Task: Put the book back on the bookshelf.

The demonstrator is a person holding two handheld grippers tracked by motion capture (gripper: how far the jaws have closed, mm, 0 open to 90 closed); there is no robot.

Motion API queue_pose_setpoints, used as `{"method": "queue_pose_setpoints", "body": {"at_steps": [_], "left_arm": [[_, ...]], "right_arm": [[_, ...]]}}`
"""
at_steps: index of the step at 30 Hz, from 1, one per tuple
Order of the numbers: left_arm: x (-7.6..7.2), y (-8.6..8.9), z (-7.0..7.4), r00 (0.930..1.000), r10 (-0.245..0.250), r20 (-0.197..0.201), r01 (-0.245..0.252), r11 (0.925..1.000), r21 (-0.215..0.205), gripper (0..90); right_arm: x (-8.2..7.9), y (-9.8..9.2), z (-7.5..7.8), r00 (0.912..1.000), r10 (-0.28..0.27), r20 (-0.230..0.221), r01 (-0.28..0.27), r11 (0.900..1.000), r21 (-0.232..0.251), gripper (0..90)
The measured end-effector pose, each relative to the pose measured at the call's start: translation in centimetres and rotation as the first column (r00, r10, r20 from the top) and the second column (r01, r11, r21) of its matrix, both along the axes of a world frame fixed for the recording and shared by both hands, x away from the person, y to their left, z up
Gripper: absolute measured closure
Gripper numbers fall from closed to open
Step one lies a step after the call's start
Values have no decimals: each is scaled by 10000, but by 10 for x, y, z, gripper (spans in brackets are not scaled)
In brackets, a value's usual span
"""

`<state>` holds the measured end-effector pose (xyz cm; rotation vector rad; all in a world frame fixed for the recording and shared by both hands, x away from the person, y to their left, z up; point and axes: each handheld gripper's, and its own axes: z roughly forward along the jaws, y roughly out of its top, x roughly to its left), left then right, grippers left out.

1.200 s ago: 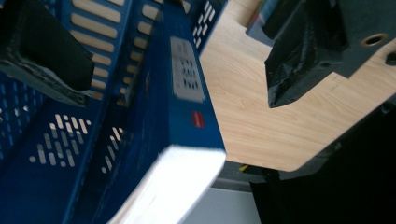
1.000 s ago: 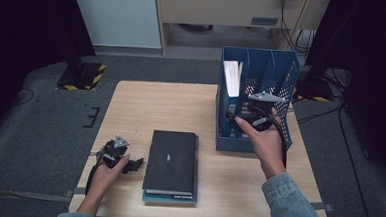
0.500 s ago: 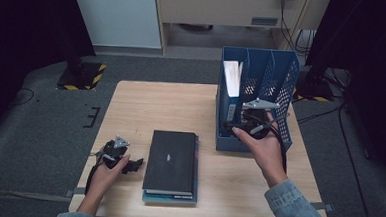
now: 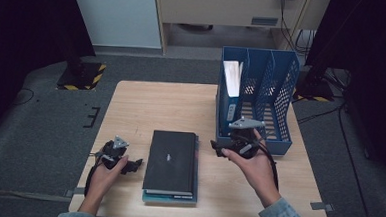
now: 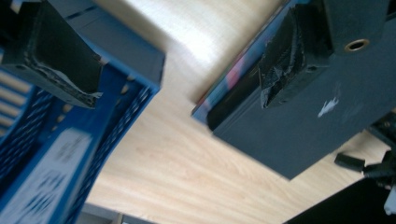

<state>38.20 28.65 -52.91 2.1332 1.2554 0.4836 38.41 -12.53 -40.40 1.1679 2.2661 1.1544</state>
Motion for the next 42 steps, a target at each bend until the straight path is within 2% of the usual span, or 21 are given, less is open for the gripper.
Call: {"method": "queue_pose_setpoints", "body": {"at_steps": [2, 5, 8, 14, 18, 24, 25, 26, 28, 31, 37, 40, 42], "left_arm": [[-2, 1, 3, 9999, 51, 94, -50, 9999, -107, 25], [-6, 2, 8, 9997, 101, 208, -95, 9996, -282, 27], [-9, 4, 14, 9994, 71, 344, -53, 9986, -529, 40], [-18, 4, 28, 9965, 246, 798, -144, 9920, -1251, 54], [-27, 1, 39, 9931, 222, 1150, -39, 9877, -1565, 70], [-41, -15, 55, 9878, -386, 1510, 691, 9769, -2021, 91], [-42, -20, 57, 9876, -483, 1494, 817, 9707, -2260, 95], [-44, -26, 58, 9864, -643, 1510, 987, 9676, -2322, 96], [-44, -35, 58, 9847, -945, 1467, 1239, 9706, -2062, 103], [-40, -46, 56, 9843, -1247, 1247, 1507, 9621, -2274, 119], [-33, -64, 52, 9818, -1752, 734, 1866, 9620, -1993, 152], [-31, -67, 52, 9805, -1894, 519, 1962, 9561, -2177, 167], [-29, -67, 52, 9807, -1914, 400, 1955, 9553, -2217, 169]], "right_arm": [[-8, 6, -9, 10000, 62, 27, -61, 9998, -202, 140], [-14, 14, -20, 9995, 116, -297, -118, 9999, -57, 144], [-19, 22, -29, 9990, 186, -412, -184, 9998, 51, 149], [-22, 36, -34, 9965, 529, -646, -517, 9984, 210, 172], [-24, 47, -39, 9929, 900, -784, -881, 9957, 274, 176], [-27, 59, -50, 9873, 1174, -1067, -1152, 9930, 268, 164], [-28, 60, -51, 9863, 1217, -1112, -1196, 9925, 255, 163], [-29, 61, -52, 9858, 1233, -1141, -1210, 9923, 271, 162], [-30, 63, -55, 9843, 1298, -1195, -1273, 9915, 278, 170], [-32, 66, -56, 9835, 1441, -1092, -1435, 9896, 134, 180], [-29, 69, -58, 9783, 1608, -1309, -1599, 9870, 174, 157], [-29, 72, -59, 9757, 1721, -1353, -1718, 9850, 141, 145], [-28, 73, -59, 9746, 1773, -1370, -1775, 9841, 108, 145]]}}
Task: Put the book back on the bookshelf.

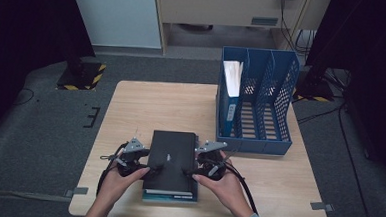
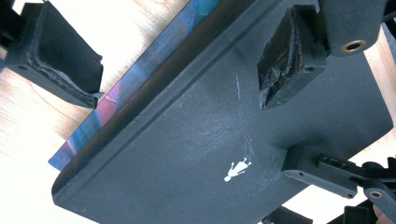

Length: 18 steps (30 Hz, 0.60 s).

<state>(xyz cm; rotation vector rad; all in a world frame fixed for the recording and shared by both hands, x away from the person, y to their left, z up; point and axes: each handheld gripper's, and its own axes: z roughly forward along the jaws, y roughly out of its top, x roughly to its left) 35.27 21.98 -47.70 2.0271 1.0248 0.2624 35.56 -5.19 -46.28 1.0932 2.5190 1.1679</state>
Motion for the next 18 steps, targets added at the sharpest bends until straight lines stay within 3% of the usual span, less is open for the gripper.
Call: {"method": "queue_pose_setpoints", "body": {"at_steps": [18], "left_arm": [[14, -18, 0, 9988, -470, -112, 471, 9989, 81, 170]], "right_arm": [[15, 3, -13, 9980, 158, -604, -158, 9999, -4, 41]]}}
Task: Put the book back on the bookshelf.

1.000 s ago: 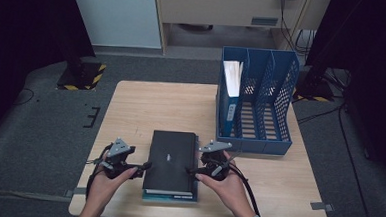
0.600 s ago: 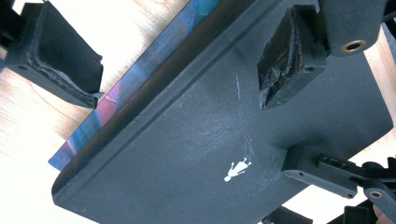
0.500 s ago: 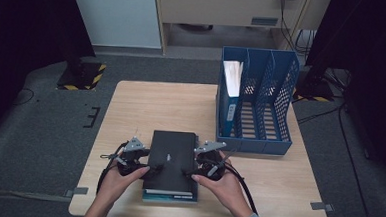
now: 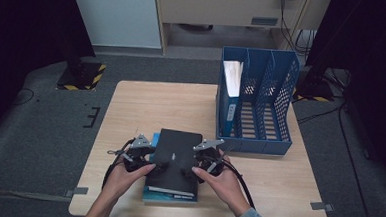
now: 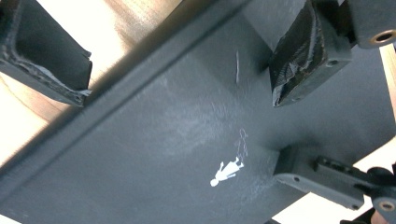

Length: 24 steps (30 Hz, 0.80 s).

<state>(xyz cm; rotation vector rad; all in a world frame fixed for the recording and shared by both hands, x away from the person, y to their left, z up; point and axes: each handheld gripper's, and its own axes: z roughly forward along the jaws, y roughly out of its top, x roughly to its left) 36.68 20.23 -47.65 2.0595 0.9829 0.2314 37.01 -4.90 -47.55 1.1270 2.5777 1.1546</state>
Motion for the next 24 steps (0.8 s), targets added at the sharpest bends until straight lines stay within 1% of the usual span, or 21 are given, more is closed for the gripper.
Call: {"method": "queue_pose_setpoints", "body": {"at_steps": [2, 4, 7, 10, 13, 14, 16, 17, 19, 21, 24], "left_arm": [[2, -1, 0, 9999, -113, -1, 113, 9999, 3, 168], [5, 0, 0, 9999, -113, 42, 113, 9999, -18, 166], [10, -1, -3, 9999, 54, -104, -55, 9999, -112, 116], [13, -3, -4, 9995, -96, -306, 87, 9996, -284, 118], [16, -5, -4, 9991, -170, -382, 158, 9993, -326, 117], [17, -5, -5, 9990, -182, -420, 168, 9993, -344, 117], [18, -5, -6, 9986, -184, -506, 161, 9988, -456, 117], [19, -5, -6, 9984, -182, -532, 156, 9987, -490, 117], [19, -5, -6, 9981, -208, -576, 180, 9986, -497, 116], [20, -5, -6, 9979, -223, -609, 194, 9987, -469, 116], [21, -6, -5, 9973, -267, -679, 240, 9989, -411, 115]], "right_arm": [[3, -2, -1, 10000, -18, -43, 18, 10000, 17, 31], [5, -4, -2, 9998, -98, -171, 100, 9999, 93, 29], [7, -6, -6, 9989, -160, -436, 176, 9992, 362, 7], [11, -9, -10, 9972, -183, -728, 236, 9971, 730, 2], [16, -13, -14, 9932, -196, -1148, 323, 9934, 1098, 2], [17, -14, -16, 9931, -162, -1165, 303, 9922, 1205, 2], [19, -17, -20, 9911, -143, -1322, 347, 9876, 1531, 2], [19, -18, -22, 9887, -152, -1491, 406, 9848, 1691, 2], [20, -20, -25, 9856, -122, -1688, 458, 9794, 1965, 2], [21, -21, -26, 9845, -118, -1751, 483, 9774, 2057, 1], [21, -21, -27, 9833, -87, -1820, 471, 9771, 2076, 1]]}}
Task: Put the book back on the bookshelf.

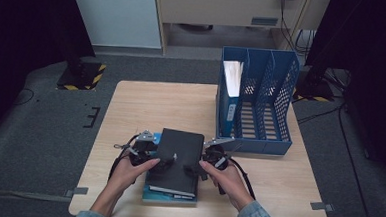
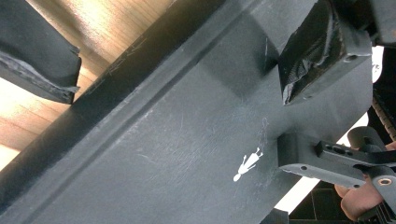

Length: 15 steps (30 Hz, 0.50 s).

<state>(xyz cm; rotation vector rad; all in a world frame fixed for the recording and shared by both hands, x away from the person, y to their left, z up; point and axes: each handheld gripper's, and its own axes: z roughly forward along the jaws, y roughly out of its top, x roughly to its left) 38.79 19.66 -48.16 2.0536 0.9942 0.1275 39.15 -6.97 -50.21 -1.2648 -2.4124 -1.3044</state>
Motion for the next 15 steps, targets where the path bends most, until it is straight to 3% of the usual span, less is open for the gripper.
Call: {"method": "queue_pose_setpoints", "body": {"at_steps": [15], "left_arm": [[7, 1, -2, 9994, -227, -262, 223, 9996, -164, 98]], "right_arm": [[8, -3, -5, 9982, 224, -556, -208, 9993, 295, 1]]}}
